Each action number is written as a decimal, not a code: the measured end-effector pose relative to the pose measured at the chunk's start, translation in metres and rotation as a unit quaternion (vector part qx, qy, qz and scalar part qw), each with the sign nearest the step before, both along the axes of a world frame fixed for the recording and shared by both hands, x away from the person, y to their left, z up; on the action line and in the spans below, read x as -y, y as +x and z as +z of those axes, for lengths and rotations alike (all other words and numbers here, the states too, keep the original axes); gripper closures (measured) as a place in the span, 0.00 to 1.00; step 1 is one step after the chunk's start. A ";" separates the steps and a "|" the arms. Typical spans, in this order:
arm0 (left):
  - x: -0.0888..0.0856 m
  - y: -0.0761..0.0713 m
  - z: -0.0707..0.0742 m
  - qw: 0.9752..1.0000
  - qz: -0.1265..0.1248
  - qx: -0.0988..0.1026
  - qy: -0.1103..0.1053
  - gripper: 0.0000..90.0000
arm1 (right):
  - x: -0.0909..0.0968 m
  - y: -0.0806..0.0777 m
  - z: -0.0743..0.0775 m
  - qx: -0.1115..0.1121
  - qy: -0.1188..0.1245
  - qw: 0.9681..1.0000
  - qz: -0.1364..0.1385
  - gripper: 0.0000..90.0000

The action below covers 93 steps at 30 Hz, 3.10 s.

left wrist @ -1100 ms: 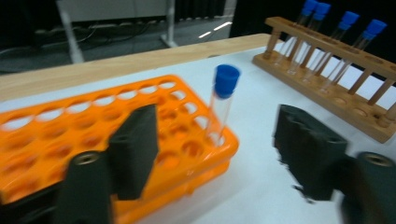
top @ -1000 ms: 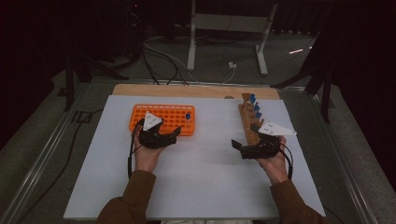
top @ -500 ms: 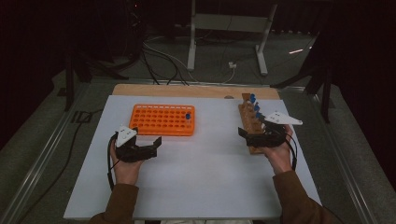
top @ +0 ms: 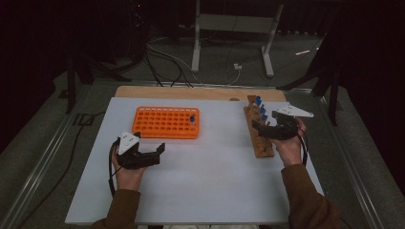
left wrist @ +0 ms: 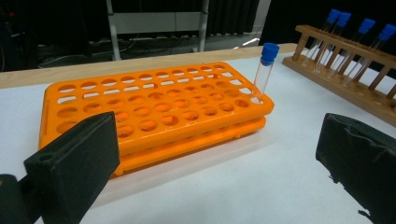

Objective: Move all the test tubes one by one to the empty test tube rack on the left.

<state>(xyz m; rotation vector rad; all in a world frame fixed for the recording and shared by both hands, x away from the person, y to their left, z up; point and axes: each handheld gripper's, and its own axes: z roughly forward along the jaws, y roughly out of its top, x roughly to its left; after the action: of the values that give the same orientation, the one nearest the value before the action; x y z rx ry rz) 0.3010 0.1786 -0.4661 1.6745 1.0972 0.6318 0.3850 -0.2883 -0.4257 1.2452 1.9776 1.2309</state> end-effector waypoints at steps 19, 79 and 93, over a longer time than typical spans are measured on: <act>-0.007 -0.001 -0.004 1.000 0.023 -0.009 -0.008 0.01 | 0.011 0.027 -0.030 -0.052 -0.010 0.998 -0.025 0.77; 0.031 0.019 0.011 0.999 -0.018 -0.012 0.026 0.01 | -0.014 -0.004 0.021 0.013 -0.004 0.999 0.034 0.85; 0.081 0.036 0.023 0.997 -0.068 0.006 0.041 0.01 | -0.070 -0.005 0.026 -0.006 -0.005 0.995 0.103 0.85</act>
<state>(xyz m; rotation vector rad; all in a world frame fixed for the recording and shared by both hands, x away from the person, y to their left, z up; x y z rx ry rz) 0.3372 0.0976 -0.4427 1.7964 0.9508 0.6060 0.3798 -0.2180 -0.3998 1.0662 2.1617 1.3114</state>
